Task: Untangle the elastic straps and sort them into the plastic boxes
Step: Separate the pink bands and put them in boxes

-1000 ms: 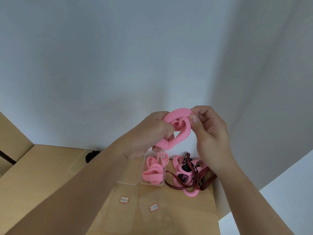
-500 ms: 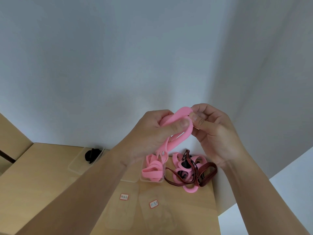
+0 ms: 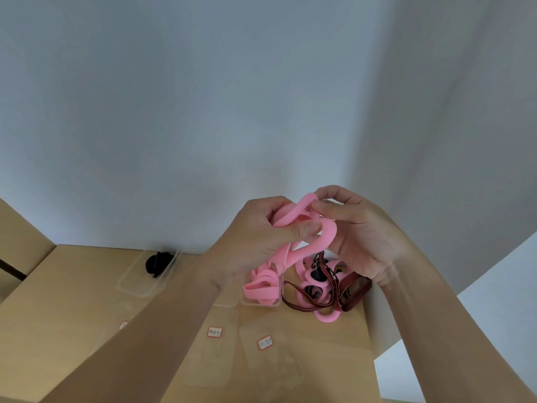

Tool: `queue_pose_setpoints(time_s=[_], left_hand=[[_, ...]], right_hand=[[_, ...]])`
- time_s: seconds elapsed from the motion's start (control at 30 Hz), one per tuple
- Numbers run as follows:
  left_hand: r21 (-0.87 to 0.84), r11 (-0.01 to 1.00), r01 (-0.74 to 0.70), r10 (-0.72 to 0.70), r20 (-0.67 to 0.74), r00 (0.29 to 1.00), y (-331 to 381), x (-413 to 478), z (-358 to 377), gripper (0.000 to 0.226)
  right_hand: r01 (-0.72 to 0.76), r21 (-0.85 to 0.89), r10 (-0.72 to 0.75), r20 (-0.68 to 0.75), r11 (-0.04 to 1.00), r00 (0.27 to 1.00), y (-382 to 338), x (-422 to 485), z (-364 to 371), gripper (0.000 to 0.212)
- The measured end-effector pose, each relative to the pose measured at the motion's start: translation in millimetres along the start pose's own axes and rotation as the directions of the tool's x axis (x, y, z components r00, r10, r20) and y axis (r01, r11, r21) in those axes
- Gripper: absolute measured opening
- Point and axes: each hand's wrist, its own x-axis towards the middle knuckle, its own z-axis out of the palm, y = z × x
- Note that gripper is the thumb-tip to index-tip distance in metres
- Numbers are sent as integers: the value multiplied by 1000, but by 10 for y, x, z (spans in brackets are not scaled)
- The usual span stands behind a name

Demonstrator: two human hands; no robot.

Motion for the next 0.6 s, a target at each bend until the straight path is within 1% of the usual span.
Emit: queue_pose_setpoints(time_s=[0.13, 0.23, 0.3, 0.4, 0.47, 0.53, 0.57, 0.6], left_hand=[[8, 1000, -12, 12, 46, 999, -19, -58, -60, 33], [11, 1000, -6, 6, 32, 999, -37, -101, -72, 47], [46, 999, 24, -24, 19, 1000, -47, -129, -71, 51], [82, 992, 100, -101, 11, 995, -89, -155, -69, 47], [59, 986, 153, -152, -18, 988, -120, -166, -52, 47], [11, 980, 200, -200, -52, 979, -144, -170, -35, 50], [-15, 977, 211, -212, -46, 976, -167, -165, -35, 46], [-49, 974, 219, -221, -23, 975, -185, -159, -38, 37]], right_hand=[[38, -89, -41, -27, 995, 999, 44, -10, 1, 9], [20, -119, -24, -33, 993, 999, 92, -13, 8, 13], [-8, -143, 3, -38, 990, 999, 92, -17, -3, 18], [-69, -229, 62, -39, 971, 997, 95, -16, -23, 20], [-95, -280, 94, -18, 955, 995, 130, -17, -8, 23], [-107, -318, 115, 4, 942, 993, 189, -24, 36, 32], [-114, -314, 120, -1, 943, 993, 229, -24, 54, 41], [-115, -296, 115, -17, 948, 993, 268, -21, 68, 50]])
